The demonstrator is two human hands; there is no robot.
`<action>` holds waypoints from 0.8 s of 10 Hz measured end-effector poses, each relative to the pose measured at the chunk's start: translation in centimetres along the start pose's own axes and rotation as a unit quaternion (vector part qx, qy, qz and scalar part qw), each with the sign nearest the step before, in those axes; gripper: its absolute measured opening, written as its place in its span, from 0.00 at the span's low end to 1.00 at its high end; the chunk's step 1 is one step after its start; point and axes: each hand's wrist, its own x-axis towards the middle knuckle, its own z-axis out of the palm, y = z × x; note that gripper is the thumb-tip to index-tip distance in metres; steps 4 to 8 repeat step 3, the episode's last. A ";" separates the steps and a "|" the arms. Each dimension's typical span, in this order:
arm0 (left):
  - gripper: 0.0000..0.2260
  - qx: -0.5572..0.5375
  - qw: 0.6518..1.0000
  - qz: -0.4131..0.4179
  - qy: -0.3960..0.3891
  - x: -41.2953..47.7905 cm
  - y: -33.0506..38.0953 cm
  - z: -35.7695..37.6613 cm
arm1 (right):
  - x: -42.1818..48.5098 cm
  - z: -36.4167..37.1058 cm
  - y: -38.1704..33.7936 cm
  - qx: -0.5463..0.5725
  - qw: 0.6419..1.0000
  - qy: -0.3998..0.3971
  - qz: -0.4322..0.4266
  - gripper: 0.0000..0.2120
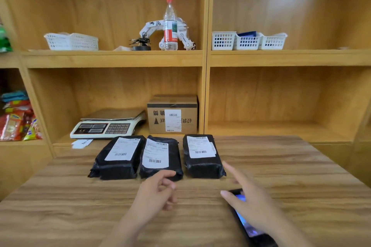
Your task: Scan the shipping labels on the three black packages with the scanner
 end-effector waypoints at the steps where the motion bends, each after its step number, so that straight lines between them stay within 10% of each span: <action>1: 0.14 -0.011 1.000 0.016 -0.005 0.1 1.6 -0.6 | -0.6 -3.7 -4.3 0.147 0.976 0.071 -0.146 0.31; 3: 0.15 -0.015 0.998 0.054 -0.003 0.6 5.6 -1.8 | -3.7 -11.9 -13.9 0.261 0.868 0.127 -0.404 0.23; 8: 0.15 -0.015 0.998 0.054 -0.003 0.6 5.6 -1.8 | -3.7 -11.9 -13.9 0.261 0.868 0.127 -0.404 0.23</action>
